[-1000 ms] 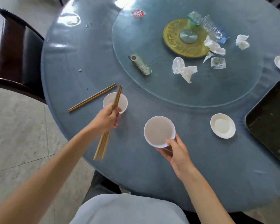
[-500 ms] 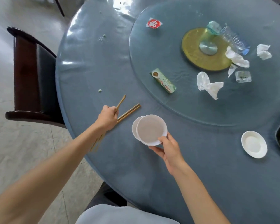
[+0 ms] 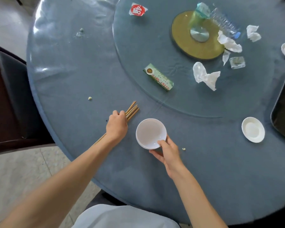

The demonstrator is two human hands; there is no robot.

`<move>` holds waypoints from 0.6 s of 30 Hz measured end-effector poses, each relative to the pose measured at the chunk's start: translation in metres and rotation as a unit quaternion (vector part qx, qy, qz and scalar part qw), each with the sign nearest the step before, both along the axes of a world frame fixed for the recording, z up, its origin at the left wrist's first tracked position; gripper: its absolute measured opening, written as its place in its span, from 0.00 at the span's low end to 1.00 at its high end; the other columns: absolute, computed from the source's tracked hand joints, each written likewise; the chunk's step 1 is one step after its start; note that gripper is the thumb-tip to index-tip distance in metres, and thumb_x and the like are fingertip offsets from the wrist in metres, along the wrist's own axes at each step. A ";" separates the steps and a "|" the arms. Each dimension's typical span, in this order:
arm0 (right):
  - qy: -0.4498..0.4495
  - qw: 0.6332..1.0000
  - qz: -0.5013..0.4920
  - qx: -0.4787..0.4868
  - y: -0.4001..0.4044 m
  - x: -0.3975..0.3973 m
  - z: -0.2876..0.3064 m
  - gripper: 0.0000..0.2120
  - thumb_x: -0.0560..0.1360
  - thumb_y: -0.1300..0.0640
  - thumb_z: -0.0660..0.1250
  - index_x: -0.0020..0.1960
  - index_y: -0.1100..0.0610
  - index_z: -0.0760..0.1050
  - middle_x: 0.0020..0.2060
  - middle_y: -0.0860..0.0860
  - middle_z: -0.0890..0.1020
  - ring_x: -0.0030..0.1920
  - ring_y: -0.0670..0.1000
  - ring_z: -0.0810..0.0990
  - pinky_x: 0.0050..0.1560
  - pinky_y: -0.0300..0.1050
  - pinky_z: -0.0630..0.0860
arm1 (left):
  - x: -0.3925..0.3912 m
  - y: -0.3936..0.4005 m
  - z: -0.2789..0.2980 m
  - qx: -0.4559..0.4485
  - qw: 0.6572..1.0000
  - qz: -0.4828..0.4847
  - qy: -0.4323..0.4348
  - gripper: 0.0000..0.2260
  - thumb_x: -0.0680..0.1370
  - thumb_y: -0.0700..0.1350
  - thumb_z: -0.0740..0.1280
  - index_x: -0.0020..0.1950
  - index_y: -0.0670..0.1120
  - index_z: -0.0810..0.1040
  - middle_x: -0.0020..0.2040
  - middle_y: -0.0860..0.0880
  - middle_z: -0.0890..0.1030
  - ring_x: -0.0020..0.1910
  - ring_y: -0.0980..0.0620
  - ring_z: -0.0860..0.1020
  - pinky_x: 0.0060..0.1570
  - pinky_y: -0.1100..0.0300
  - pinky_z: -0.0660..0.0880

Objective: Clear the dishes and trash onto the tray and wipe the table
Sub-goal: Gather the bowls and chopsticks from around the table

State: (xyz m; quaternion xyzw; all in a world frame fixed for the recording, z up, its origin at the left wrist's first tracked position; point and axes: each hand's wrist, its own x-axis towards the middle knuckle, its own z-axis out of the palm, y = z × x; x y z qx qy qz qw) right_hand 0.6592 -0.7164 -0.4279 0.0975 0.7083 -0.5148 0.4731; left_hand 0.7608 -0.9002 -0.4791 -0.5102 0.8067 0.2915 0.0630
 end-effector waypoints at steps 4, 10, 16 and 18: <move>-0.004 1.000 -0.015 -0.001 0.001 0.001 -0.002 0.22 0.79 0.63 0.65 0.70 0.46 0.78 0.62 0.49 0.80 0.57 0.48 0.80 0.47 0.47 0.86 | -0.001 0.002 -0.002 -0.002 1.000 -0.001 0.000 0.10 0.83 0.45 0.62 0.58 0.38 0.72 0.57 0.38 0.73 0.55 0.36 0.73 0.49 0.44 0.74; -0.021 0.999 -0.025 0.009 0.003 0.002 -0.008 0.21 0.79 0.59 0.68 0.69 0.41 0.76 0.57 0.50 0.81 0.50 0.55 0.86 0.39 0.43 0.84 | -0.002 0.001 -0.004 -0.008 0.999 0.000 -0.035 0.09 0.79 0.40 0.62 0.59 0.41 0.72 0.56 0.40 0.74 0.57 0.37 0.73 0.55 0.44 0.72; -0.088 0.996 -0.031 -0.016 0.003 0.007 -0.016 0.22 0.79 0.56 0.69 0.70 0.40 0.74 0.60 0.53 0.80 0.52 0.57 0.86 0.47 0.50 0.85 | -0.006 -0.003 -0.009 0.002 0.996 -0.017 -0.089 0.10 0.74 0.35 0.65 0.53 0.41 0.69 0.55 0.39 0.76 0.57 0.37 0.74 0.47 0.48 0.72; -0.103 0.992 -0.056 -0.044 0.002 0.010 -0.019 0.23 0.79 0.59 0.68 0.70 0.42 0.74 0.61 0.54 0.80 0.52 0.56 0.85 0.50 0.51 0.85 | -0.007 -0.004 -0.011 0.013 0.995 -0.015 -0.100 0.12 0.73 0.36 0.68 0.55 0.40 0.71 0.57 0.39 0.76 0.58 0.38 0.75 0.48 0.48 0.73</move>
